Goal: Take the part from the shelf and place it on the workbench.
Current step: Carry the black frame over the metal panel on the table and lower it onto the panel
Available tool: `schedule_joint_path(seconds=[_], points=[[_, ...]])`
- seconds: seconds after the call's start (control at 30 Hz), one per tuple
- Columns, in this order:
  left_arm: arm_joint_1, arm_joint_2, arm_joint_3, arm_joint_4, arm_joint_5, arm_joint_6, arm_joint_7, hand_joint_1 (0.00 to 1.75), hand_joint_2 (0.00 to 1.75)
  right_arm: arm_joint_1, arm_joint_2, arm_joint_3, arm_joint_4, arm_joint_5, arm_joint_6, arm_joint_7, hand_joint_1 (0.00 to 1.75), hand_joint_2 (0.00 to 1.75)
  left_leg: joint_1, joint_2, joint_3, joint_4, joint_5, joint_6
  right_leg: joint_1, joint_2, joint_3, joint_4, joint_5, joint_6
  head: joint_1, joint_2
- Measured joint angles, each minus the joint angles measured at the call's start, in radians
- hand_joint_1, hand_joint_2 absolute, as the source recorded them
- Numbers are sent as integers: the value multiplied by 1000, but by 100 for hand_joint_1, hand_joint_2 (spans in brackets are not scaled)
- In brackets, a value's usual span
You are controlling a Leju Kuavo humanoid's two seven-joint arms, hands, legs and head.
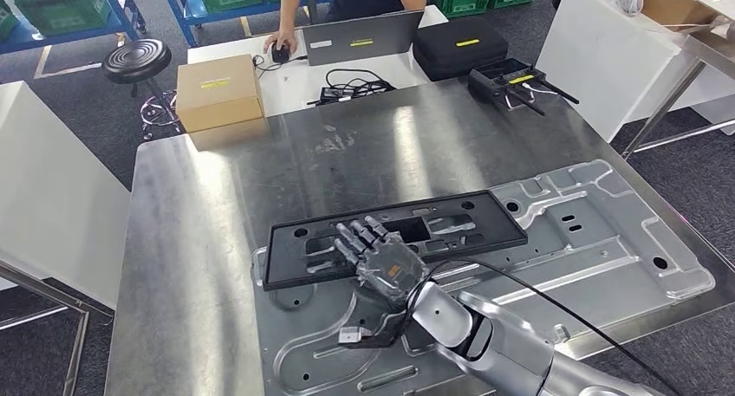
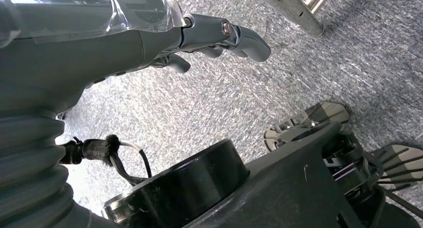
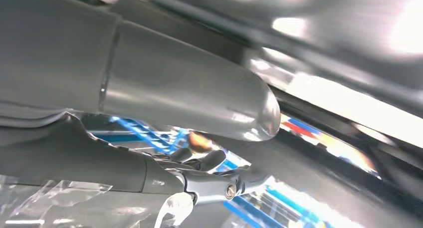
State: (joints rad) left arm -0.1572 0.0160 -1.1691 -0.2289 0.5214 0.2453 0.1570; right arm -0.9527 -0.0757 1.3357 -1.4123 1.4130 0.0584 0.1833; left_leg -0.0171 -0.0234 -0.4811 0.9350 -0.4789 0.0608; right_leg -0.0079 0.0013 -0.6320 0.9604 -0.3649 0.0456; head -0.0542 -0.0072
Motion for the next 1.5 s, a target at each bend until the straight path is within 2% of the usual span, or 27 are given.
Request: schedule_joint_path(seconds=[0.3, 0.47, 0.6, 0.73, 0.87, 0.93, 0.97, 1.0, 1.03, 1.1, 1.13, 1.17, 1.2, 1.23, 1.27, 1.3, 1.33, 1.43, 1.47, 1.5], points=[[0, 0, 0, 0, -1, 6, -3, 0, 175, 56, 90, 70, 8, 40, -97, -39, 0, 0, 0, 0, 0, 0, 0, 0, 0, 0, 0, 0, 0, 0, 0, 0], [1, 0, 0, 0, 0, 6, -4, 0, 175, 65, 117, 92, 9, 39, -107, -44, 0, 0, 0, 0, 0, 0, 0, 0, 0, 0, 0, 0, 0, 0, 0, 0], [1, 0, 0, 0, 1, 8, -4, 0, 175, 69, 150, 108, 9, 23, -161, -63, 0, 0, 0, 0, 0, 0, 0, 0, 0, 0, 0, 0, 0, 0, 0, 0], [1, -1, -1, 0, -4, 13, -8, 0, 0, 71, 199, 117, 12, 13, -192, -57, 0, 0, 0, 0, 0, 0, 0, 0, 0, 0, 0, 0, 0, 0, 0, 0], [3, -2, -4, 0, -11, 18, -15, 0, 0, 64, 218, 117, 21, 2, -195, -45, 0, 0, -2, 0, 0, 1, 1, 2, -2, 0, 1, -3, 3, 2, 0, 0], [4, -3, -5, 0, -11, 17, -18, 0, 0, 60, 221, 116, 25, -2, -194, -39, 0, 0, 1, 3, 9, -14, 15, 8, -2, 1, 6, -12, 9, 8, 0, 0], [4, -4, -5, 0, -11, 17, -20, 0, 0, 58, 222, 116, 26, -3, -194, -36, 0, 0, 5, 6, 16, -27, 25, 11, -1, 2, 4, -6, 3, 12, 0, 0], [4, -4, -5, 0, -12, 16, -22, 0, 0, 56, 223, 115, 27, -4, -194, -34, 0, 0, 11, 10, 23, -41, 34, 12, 1, 3, -8, 22, -17, 17, 0, 0], [4, -5, -5, 0, -12, 16, -23, 0, 0, 56, 223, 115, 29, -6, -194, -32, 0, 0, 16, 14, 28, -49, 39, 12, 0, 3, -31, 74, -46, 22, 0, 0], [5, -6, -5, 0, -12, 16, -24, 0, 0, 59, 221, 115, 33, -10, -193, -31, 0, 0, 19, 19, 29, -51, 40, 12, -5, 3, -92, 213, -107, 33, 0, 0], [5, -7, -5, 0, -12, 16, -24, 0, 0, 62, 219, 115, 37, -11, -192, -30, 0, 0, 22, 21, 29, -50, 39, 10, -9, 3, -110, 255, -118, 37, 0, 0], [6, -7, -5, 0, -12, 16, -24, 0, 0, 64, 217, 115, 40, -12, -191, -29, 0, 0, 25, 21, 29, -48, 38, 7, -13, 3, -111, 260, -111, 42, 0, 0], [6, -8, -5, 0, -12, 16, -24, 0, 0, 65, 216, 115, 42, -12, -191, -29, 0, 0, 31, 21, 29, -44, 34, 2, -18, 2, -89, 221, -85, 47, 0, 0], [6, -8, -5, 0, -12, 16, -24, 0, 0, 65, 215, 115, 44, -12, -191, -28, 0, 0, 36, 20, 28, -36, 28, -7, -24, 0, -51, 150, -53, 54, 0, 0], [5, -7, -5, 0, -12, 16, -24, 0, 0, 64, 215, 115, 46, -12, -190, -28, 0, 0, 37, 19, 25, -26, 20, -19, -27, 1, -15, 84, -32, 60, 0, 0], [4, -6, -5, 0, -12, 16, -24, 0, 0, 63, 216, 115, 47, -13, -190, -27, 0, 0, 38, 18, 20, -14, 12, -29, -29, 4, 10, 35, -20, 58, 0, 0], [3, -5, -5, 0, -12, 16, -25, 0, 0, 62, 216, 115, 49, -14, -189, -26, 0, 0, 36, 17, 14, -6, 6, -38, -30, 6, 20, 13, -19, 51, 0, 0], [3, -4, -5, 0, -12, 17, -26, 0, 0, 59, 215, 115, 50, -20, -183, -24, 0, 0, 40, 16, 4, 3, 1, -50, -24, 11, 9, 16, -19, 16, 0, 0], [4, -4, -5, 0, -12, 17, -26, 0, 0, 57, 215, 115, 50, -21, -180, -24, 0, 0, 43, 17, -3, 18, -12, -52, -22, 9, 4, 16, -16, 7, 0, 0], [4, -4, -5, 0, -13, 17, -26, 0, 0, 54, 215, 115, 50, -22, -178, -24, 0, 0, 45, 18, -18, 53, -39, -54, -20, 8, 0, 16, -13, -1, -1, 0]])
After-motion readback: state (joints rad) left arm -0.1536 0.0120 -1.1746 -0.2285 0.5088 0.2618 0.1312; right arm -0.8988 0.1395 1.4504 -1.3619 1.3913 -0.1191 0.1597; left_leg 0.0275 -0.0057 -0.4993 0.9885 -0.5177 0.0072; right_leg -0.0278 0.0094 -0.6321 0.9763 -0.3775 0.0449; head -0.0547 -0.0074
